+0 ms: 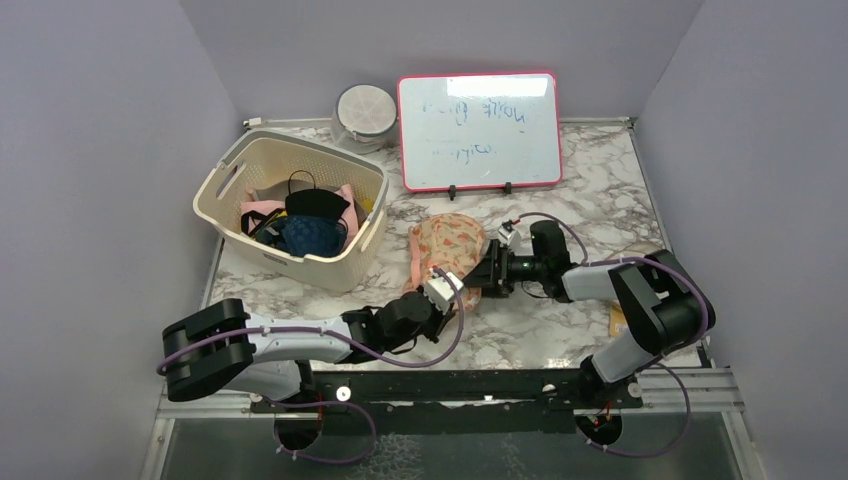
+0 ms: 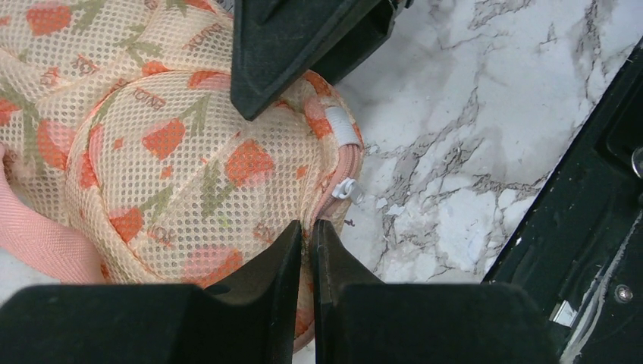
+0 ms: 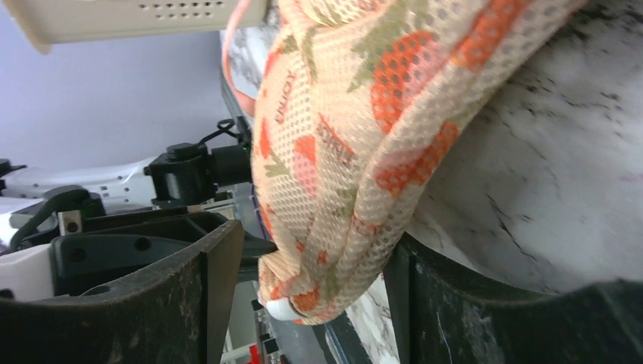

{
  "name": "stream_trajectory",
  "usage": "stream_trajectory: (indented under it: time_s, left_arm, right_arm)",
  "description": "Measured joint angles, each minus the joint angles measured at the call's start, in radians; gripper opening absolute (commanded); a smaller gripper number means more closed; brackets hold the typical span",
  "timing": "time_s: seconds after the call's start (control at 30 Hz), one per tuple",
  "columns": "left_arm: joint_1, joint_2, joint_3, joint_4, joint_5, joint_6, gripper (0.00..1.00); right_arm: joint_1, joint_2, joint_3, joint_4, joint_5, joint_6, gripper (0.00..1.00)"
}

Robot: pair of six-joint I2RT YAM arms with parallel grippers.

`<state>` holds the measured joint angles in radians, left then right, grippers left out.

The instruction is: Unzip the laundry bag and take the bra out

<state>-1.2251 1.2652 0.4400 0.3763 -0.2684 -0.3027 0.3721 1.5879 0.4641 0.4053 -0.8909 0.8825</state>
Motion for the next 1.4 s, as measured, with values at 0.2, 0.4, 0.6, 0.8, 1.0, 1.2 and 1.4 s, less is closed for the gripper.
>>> stream_trajectory:
  time_s: [0.2, 0.4, 0.6, 0.8, 1.0, 1.2, 1.4]
  left_arm:
    - [0.000, 0.000, 0.003, 0.015, 0.019, 0.022, 0.00]
    - [0.000, 0.007, 0.009, 0.023, 0.025, 0.039, 0.00]
    - [0.000, 0.003, 0.016, 0.027, 0.016, 0.039, 0.00]
    - [0.000, 0.003, 0.043, 0.016, 0.013, 0.038, 0.08]
    - [0.000, 0.003, 0.087, -0.035, 0.010, 0.022, 0.34]
    - [0.002, 0.003, 0.161, -0.100, 0.012, -0.021, 0.60]
    - [0.002, 0.004, 0.175, -0.120, 0.042, -0.119, 0.50]
  right_arm:
    - [0.000, -0.012, -0.003, 0.079, -0.027, 0.028, 0.58]
    - [0.000, -0.082, 0.002, 0.029, -0.019, -0.010, 0.41]
    - [0.000, -0.148, 0.005, -0.008, 0.001, -0.026, 0.21]
    - [-0.001, -0.220, 0.005, -0.049, 0.034, -0.021, 0.01]
    - [0.000, -0.377, 0.005, -0.196, 0.156, -0.032, 0.01]
    - [0.000, -0.562, 0.022, -0.378, 0.349, -0.054, 0.01]
    - [0.000, -0.675, 0.037, -0.449, 0.495, -0.056, 0.01]
